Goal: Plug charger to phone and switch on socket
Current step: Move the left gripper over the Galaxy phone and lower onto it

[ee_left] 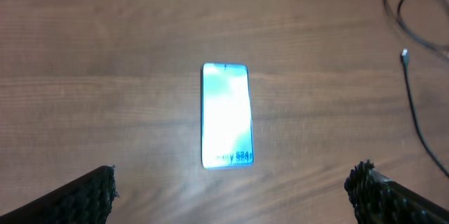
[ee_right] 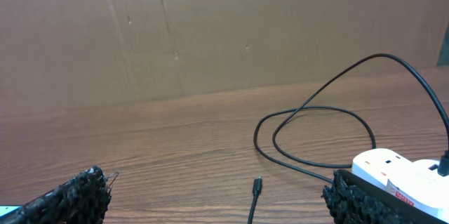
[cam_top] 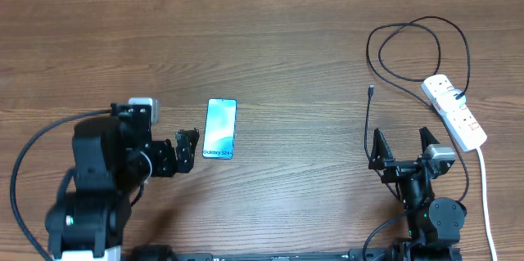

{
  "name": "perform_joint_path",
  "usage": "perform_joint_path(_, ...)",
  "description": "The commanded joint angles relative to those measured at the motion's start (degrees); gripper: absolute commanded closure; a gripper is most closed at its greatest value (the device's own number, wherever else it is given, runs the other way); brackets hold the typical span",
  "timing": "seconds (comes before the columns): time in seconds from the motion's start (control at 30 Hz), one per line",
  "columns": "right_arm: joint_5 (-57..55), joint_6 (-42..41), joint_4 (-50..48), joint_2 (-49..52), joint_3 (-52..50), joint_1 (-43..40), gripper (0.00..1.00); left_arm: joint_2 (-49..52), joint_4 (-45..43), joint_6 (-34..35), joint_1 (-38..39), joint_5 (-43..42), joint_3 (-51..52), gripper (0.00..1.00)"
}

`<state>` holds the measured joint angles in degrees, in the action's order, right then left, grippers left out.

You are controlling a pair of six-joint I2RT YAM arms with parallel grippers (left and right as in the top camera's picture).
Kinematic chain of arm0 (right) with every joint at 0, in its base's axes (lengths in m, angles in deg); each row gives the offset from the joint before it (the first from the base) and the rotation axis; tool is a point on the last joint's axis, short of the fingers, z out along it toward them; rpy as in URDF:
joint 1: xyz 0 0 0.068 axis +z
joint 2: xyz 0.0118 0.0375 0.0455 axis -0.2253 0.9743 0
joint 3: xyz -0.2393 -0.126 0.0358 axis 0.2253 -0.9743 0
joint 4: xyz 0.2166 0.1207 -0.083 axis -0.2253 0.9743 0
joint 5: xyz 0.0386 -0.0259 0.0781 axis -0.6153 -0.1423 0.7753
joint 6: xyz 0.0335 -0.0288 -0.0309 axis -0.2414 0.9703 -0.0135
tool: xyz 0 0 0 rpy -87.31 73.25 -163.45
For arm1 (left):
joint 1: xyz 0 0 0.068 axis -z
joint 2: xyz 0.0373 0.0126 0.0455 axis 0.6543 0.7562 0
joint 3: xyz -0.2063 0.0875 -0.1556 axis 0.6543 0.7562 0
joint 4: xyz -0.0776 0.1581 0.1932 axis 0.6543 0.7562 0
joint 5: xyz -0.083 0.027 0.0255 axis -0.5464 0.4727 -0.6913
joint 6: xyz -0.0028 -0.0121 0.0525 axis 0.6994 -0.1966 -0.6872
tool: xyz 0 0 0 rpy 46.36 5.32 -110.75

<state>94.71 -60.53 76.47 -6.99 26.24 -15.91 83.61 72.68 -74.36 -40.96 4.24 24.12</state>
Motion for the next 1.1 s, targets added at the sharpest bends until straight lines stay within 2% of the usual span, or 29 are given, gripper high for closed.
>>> perform_joint_path(0.0,-0.3,0.2,-0.1,-0.6,-0.6,0.3,0.0,4.4,3.3,-2.5,-0.2,0.3,-5.6,0.0)
perform_joint_path(0.33,-0.3,0.2,-0.1,-0.6,-0.6,0.3,0.0,12.2,8.9,-1.4,1.3,7.1,-11.2,0.0)
perform_joint_path(0.7,-0.3,0.2,-0.1,-0.6,-0.6,0.3,0.0,15.0,6.3,2.8,13.4,16.9,-12.1,0.0)
perform_joint_path(0.87,-0.3,0.2,-0.1,-0.6,-0.6,0.3,0.0,19.1,5.0,4.6,16.7,17.6,-12.5,0.0)
perform_joint_path(1.07,-0.3,0.2,-0.1,-0.6,-0.6,0.3,0.0,27.3,6.3,6.4,17.1,16.9,-17.0,0.0)
